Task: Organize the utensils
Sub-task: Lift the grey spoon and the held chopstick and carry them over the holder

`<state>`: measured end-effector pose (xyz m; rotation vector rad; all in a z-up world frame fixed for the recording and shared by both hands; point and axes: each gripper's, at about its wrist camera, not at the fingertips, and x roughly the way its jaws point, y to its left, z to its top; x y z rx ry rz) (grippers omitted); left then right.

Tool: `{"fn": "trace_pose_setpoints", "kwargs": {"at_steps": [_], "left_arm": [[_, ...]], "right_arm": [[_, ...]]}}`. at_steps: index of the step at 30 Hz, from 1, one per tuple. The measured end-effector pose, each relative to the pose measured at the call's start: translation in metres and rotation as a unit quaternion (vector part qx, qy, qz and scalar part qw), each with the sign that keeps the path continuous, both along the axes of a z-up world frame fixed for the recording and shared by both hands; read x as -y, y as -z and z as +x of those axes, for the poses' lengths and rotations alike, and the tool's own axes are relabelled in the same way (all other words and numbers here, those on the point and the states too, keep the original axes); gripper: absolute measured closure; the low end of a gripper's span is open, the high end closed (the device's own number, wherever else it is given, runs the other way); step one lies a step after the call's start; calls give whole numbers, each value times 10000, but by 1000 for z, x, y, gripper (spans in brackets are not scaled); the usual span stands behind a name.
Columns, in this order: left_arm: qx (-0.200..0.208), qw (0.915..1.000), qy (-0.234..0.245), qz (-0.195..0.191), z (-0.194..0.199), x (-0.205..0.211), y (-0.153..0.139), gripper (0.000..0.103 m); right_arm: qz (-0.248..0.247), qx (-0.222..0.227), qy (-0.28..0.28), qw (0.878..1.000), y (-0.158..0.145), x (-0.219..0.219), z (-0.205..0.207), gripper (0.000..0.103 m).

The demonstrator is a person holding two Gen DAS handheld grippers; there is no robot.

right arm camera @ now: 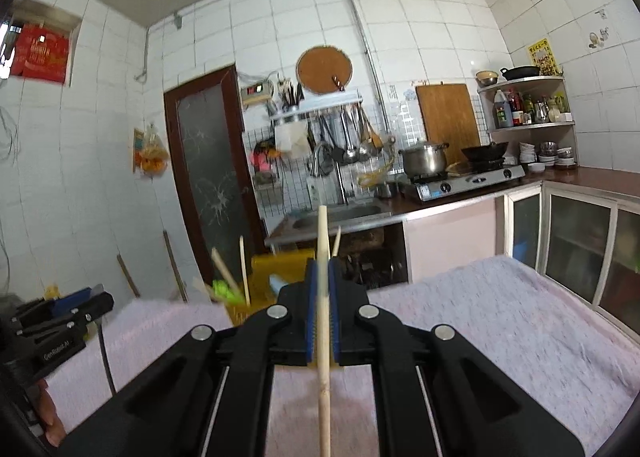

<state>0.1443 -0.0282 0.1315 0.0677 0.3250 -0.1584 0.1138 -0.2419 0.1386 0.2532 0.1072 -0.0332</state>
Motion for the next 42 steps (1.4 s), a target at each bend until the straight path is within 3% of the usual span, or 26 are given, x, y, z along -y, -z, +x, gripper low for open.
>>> {"fn": "trace_pose_setpoints", "kwargs": {"at_steps": [5,9,17,21,29,33,37,42], "left_arm": [[543,9981,216,-190,48,25,-42,68],[918,9952,215,-243,89,43,-58,68],[963,9952,63,-186,167,61,-34,68],[858,9963,26,-72,186,68,-2,68],[658,9977,-35,-175,202,65,16,68],[567,9980,-32,-290,207,62,13,68],[812,9958,-68,-426,202,57,-8,68],[1049,9944,-66,-93,204,72,-13,68]], "right_arm": [[-121,544,120,9984,-35,-1,46,97],[-309,954,284,9946,-52,-10,95,97],[-89,1213,501,9913,-39,-14,167,97],[-191,1130,631,9914,-18,-15,184,97],[-490,991,651,9917,1,-20,193,97],[-476,883,643,9929,3,-18,192,97],[-453,892,654,9928,2,-16,188,97],[-395,843,647,9936,5,-15,188,97]]}}
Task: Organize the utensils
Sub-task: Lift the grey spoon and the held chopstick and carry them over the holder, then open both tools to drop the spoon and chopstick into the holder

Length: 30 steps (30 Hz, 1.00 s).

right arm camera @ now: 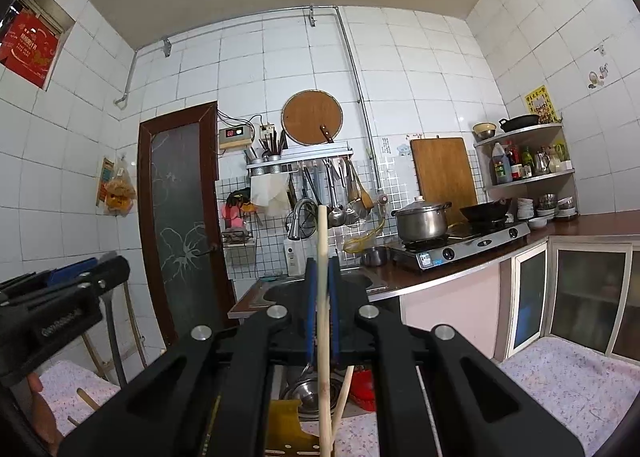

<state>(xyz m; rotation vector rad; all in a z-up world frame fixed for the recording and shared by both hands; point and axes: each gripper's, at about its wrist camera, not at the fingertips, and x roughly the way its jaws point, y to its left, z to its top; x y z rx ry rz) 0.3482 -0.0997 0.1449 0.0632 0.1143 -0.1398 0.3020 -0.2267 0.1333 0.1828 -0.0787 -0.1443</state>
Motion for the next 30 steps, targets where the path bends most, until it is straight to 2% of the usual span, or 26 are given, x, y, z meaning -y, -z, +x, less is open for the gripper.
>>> {"fn": "trace_pose_setpoints", "kwargs": {"at_steps": [5,9,10,11,12,13,14,15,16,17,18,20,22,24,30], "left_arm": [[-294,9994,-45,152,11,6,25,68],[-540,9985,-84,17,12,-6,23,66],[-553,9984,-100,-17,8,-10,20,64],[-575,9982,-138,-47,3,-16,14,56],[-583,9981,-174,-65,-4,-21,9,45],[-569,9981,-221,-88,-14,-28,4,41],[-574,9980,-256,-109,-25,-35,-1,33],[-624,9976,-251,-137,-36,-43,-5,24],[-663,9974,-234,-160,-47,-49,-8,20],[-679,9973,-234,-173,-58,-54,-9,11],[-677,9972,-272,-184,-78,-63,-10,5],[-700,9969,-277,-224,-104,-74,-8,5],[-873,9955,-190,-323,-135,-86,0,5],[-1082,9928,-165,-484,-169,-97,15,5],[-1492,9868,-265,-577,-246,-111,79,5]], "right_arm": [[-40,-128,-44,9999,8,-2,1,97],[-17,-351,-146,9993,6,2,-5,95],[-20,-430,-148,9990,4,2,-7,94],[-20,-508,-138,9986,2,3,-10,92],[-7,-568,-125,9983,-1,4,-15,77],[33,-594,-103,9982,-5,7,-26,58],[60,-605,-68,9981,-9,8,-37,52],[38,-667,-50,9978,-13,9,-50,50],[5,-743,-58,9972,-14,9,-58,47],[-41,-873,-86,9961,-15,9,-68,42],[-82,-1043,-125,9944,-15,7,-82,32],[-84,-1199,-146,9926,-11,5,-107,25],[-67,-1368,-138,9905,-2,-1,-140,12],[-89,-1538,-176,9879,12,-7,-167,7],[-136,-2146,-429,9757,68,-28,-223,5]]}}
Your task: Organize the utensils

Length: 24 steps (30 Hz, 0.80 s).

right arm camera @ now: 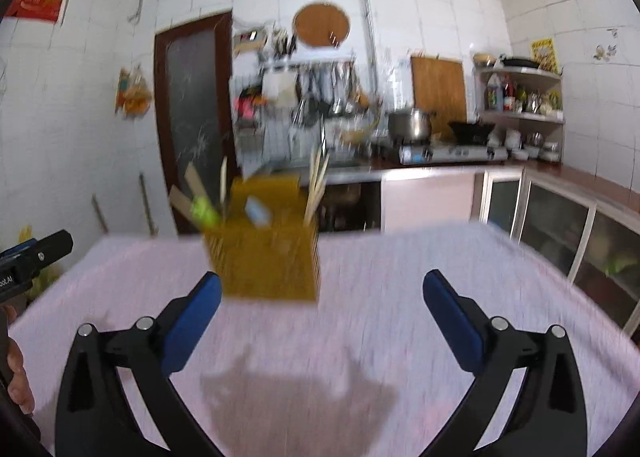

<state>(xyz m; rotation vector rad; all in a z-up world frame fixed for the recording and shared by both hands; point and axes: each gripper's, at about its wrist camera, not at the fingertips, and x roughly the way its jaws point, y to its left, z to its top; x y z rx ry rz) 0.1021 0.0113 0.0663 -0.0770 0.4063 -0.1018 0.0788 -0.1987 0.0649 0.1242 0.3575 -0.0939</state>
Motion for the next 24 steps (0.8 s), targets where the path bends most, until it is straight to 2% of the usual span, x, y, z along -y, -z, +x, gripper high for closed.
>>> {"fn": "trace_pose_setpoints", "kwargs": {"at_steps": [3,9,15,21,24], "left_arm": [[-90,9999,-58,66,-25,-3,27,5],[-72,9996,-186,196,-52,-8,54,5],[-35,9995,-266,181,-55,-10,70,5],[16,9987,-471,-179,-55,-25,73,5],[153,9982,-546,-191,-58,-24,71,5]], "right_arm": [[-6,-242,-32,9997,23,-9,-19,5],[-172,-162,-78,9997,43,-23,-48,4],[-252,57,72,9996,47,-29,-58,4],[-265,268,102,9992,43,-29,-62,4],[-257,323,158,9990,43,-29,-66,4]]}}
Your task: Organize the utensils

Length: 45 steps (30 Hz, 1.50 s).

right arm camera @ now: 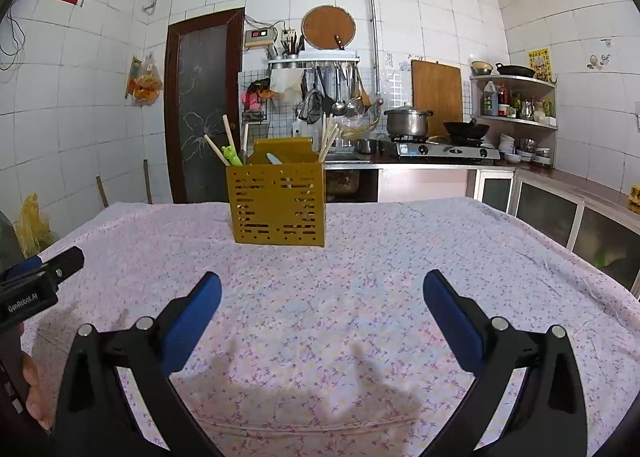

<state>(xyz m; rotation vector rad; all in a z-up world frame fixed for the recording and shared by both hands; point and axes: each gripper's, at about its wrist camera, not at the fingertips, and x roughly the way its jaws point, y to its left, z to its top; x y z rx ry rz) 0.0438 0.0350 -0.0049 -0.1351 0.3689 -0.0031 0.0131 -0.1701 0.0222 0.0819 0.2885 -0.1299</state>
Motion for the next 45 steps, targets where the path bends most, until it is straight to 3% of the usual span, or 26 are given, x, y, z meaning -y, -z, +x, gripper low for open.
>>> {"fn": "trace_pose_setpoints", "kwargs": {"at_steps": [7,14,21,45], "left_arm": [[358,9988,85,333,-14,14,-4,5],[398,9974,403,455,-20,22,-6,5],[466,9964,317,629,-26,27,-6,5],[549,9958,283,669,-28,28,-8,5]], "right_arm": [[63,26,47,10000,0,0,-3,4],[25,78,46,10000,2,-1,-7,4],[93,77,38,9999,1,1,-8,4],[9,81,27,10000,1,0,-7,4]]}}
